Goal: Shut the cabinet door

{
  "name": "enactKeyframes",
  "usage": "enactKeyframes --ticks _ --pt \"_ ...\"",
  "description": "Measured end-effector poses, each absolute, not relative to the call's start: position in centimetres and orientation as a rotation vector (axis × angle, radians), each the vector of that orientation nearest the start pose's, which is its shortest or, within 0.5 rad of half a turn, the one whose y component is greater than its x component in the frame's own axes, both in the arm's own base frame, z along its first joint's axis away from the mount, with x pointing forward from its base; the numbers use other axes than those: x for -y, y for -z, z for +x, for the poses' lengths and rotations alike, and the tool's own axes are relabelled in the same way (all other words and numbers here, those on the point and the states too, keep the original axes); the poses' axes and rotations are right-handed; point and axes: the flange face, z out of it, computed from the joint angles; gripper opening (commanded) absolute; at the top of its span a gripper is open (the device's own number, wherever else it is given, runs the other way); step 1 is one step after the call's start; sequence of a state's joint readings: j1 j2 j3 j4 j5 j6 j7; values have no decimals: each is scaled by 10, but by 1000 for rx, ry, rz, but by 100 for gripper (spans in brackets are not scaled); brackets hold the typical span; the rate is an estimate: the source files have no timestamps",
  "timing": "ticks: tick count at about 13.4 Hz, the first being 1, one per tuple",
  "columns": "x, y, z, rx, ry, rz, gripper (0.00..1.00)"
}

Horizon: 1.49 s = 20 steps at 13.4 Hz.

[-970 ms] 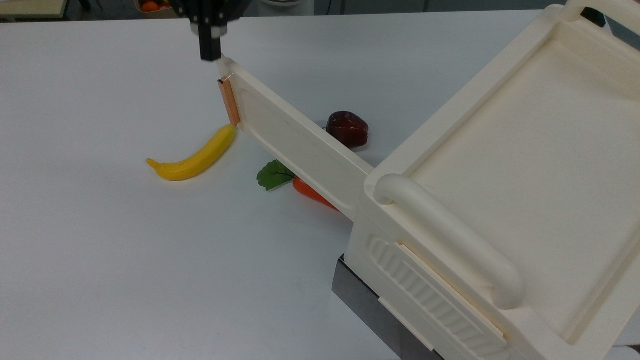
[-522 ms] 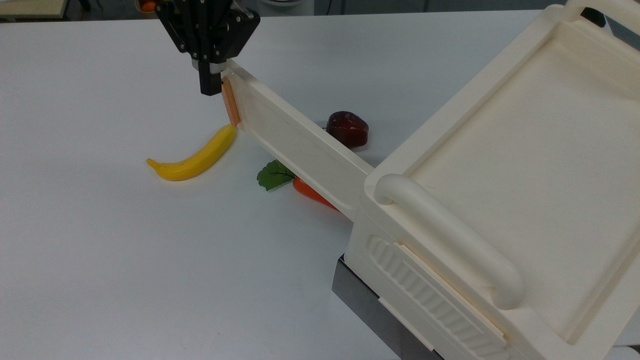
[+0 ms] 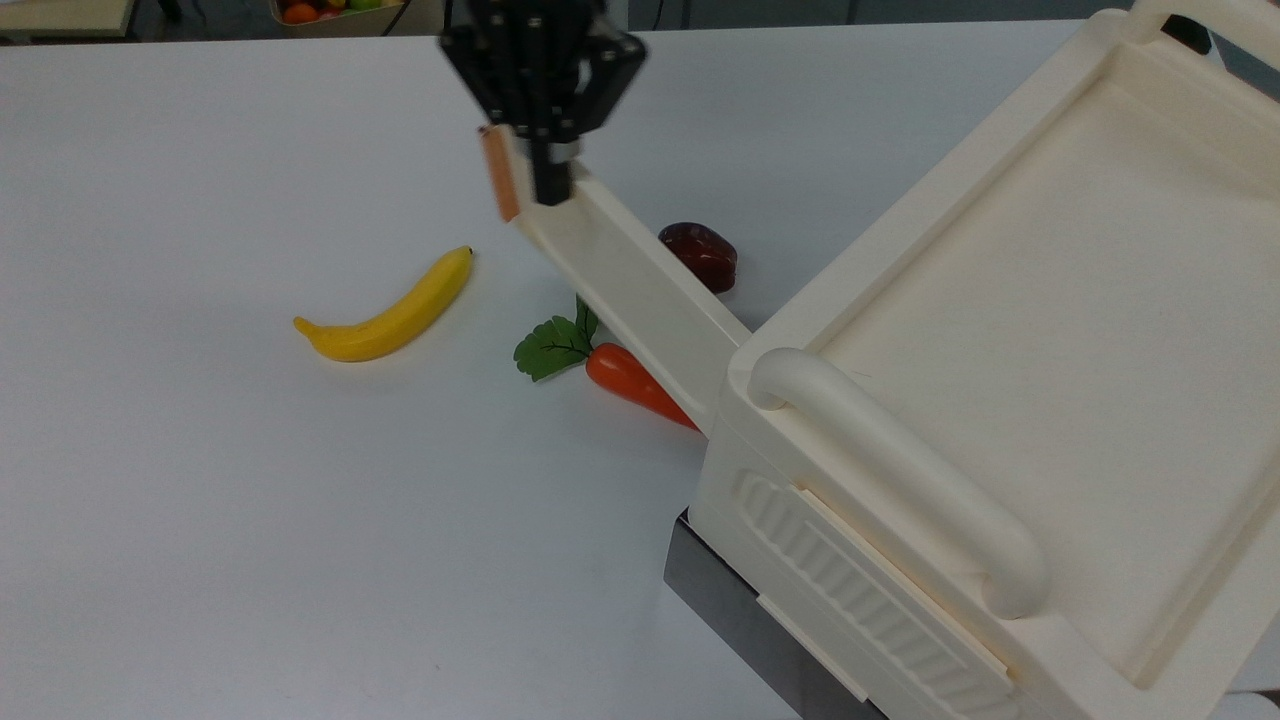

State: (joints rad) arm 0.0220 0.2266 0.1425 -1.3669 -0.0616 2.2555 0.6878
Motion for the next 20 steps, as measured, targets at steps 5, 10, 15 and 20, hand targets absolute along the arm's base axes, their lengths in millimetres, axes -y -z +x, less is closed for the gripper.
enactKeyframes --ticks 5,10,15,20 --pt "-220 -667 635 -716 766 -2572 0" --pt "-257 -665 622 -670 736 -2570 0" --pt "-244 -654 628 -687 728 -2596 0" --pt "-201 -626 637 -607 621 -2792 0"
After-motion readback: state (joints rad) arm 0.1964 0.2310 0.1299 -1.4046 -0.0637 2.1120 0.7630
